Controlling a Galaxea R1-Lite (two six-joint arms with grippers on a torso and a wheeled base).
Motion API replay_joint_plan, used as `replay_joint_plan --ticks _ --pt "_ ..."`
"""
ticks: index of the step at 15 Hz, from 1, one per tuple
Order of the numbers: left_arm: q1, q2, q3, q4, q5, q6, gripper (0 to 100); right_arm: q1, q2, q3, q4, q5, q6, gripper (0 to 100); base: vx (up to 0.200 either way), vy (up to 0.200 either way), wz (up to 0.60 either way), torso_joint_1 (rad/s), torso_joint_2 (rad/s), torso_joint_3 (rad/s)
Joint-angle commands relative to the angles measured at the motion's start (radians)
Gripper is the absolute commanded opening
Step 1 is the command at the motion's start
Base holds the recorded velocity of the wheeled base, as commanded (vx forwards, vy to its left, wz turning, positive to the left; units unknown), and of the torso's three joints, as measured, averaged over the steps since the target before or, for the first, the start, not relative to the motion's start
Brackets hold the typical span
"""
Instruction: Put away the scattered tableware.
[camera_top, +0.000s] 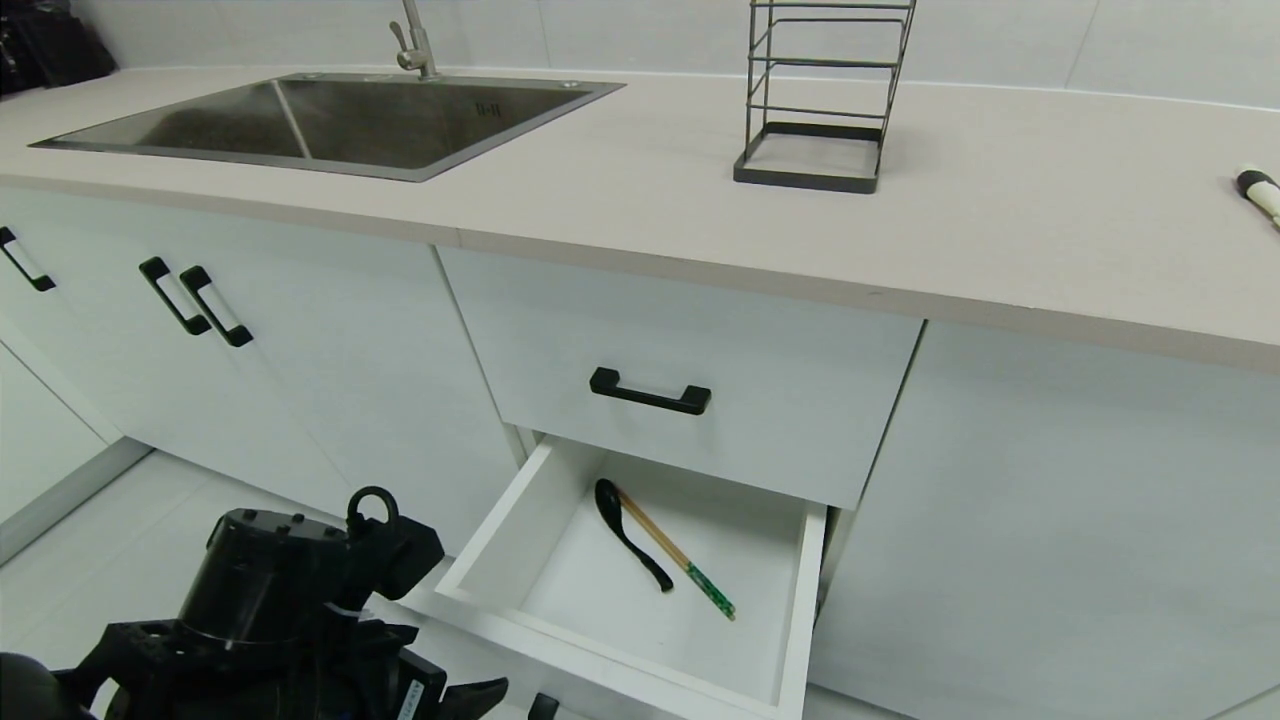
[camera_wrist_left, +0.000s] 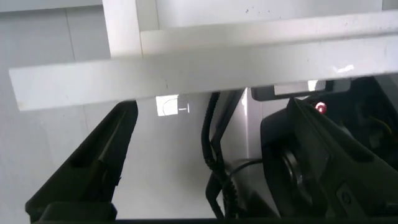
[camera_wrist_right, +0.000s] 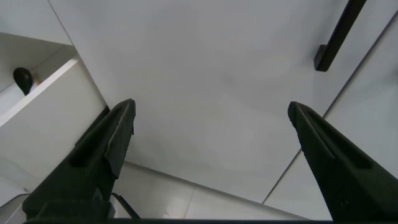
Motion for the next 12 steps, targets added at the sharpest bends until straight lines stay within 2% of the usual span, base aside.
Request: replay_joint_plan --ticks 1,4,8,12 --pt "0.0 0.023 -0.001 -0.021 -0.002 0.0 100 0.0 0.002 0.0 0.0 0.0 0.0 100 0.0 0.0 0.0 0.0 0.0 0.0" --pt "0.0 0.06 0.001 -0.084 -0.01 0.003 100 0.0 0.002 0.0 0.0 0.0 -0.002 100 0.0 0.0 0.0 0.0 0.0 0.0" --pt "0.0 0.081 -0.007 -0.105 -0.014 0.005 100 0.0 0.002 0.0 0.0 0.0 0.0 100 0.0 0.0 0.0 0.0 0.0 0.0" --pt "0.0 0.135 -0.007 -0.219 -0.014 0.005 100 0.0 0.002 0.0 0.0 0.0 0.0 100 0.0 0.0 0.0 0.0 0.0 0.0"
